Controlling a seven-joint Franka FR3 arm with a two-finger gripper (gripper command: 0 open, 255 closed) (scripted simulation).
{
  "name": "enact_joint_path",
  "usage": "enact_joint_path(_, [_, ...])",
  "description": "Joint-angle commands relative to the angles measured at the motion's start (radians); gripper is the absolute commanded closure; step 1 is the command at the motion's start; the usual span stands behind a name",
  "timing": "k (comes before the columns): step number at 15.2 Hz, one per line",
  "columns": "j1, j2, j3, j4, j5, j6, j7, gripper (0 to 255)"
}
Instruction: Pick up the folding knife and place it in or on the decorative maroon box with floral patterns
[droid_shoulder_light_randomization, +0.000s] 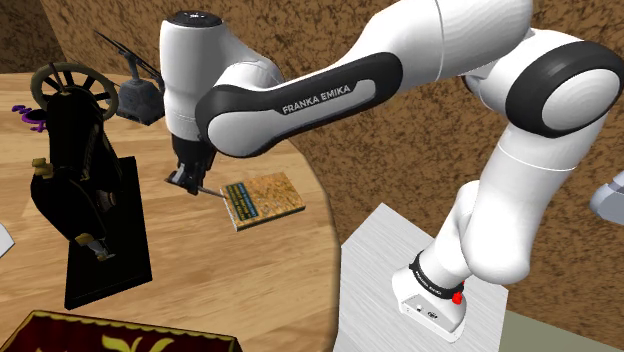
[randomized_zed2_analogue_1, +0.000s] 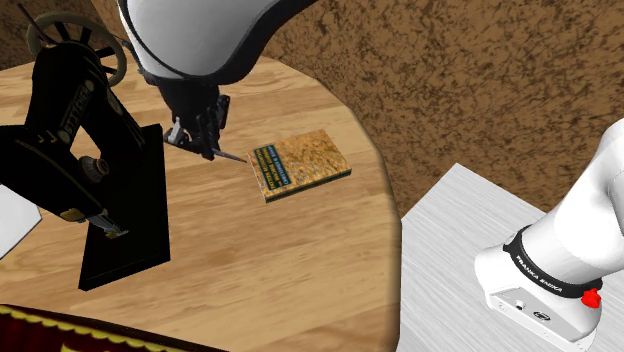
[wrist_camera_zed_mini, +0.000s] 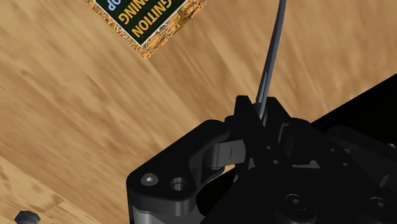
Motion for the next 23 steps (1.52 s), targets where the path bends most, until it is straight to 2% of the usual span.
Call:
enact_joint_path(1, [-0.001,-0.007,0.001,0.018,0.004,-0.025,-0.004,255])
enact_joint_path(23, [0.0,-0.054,0.008,0.255,0.029,-0.306,-0.027,255])
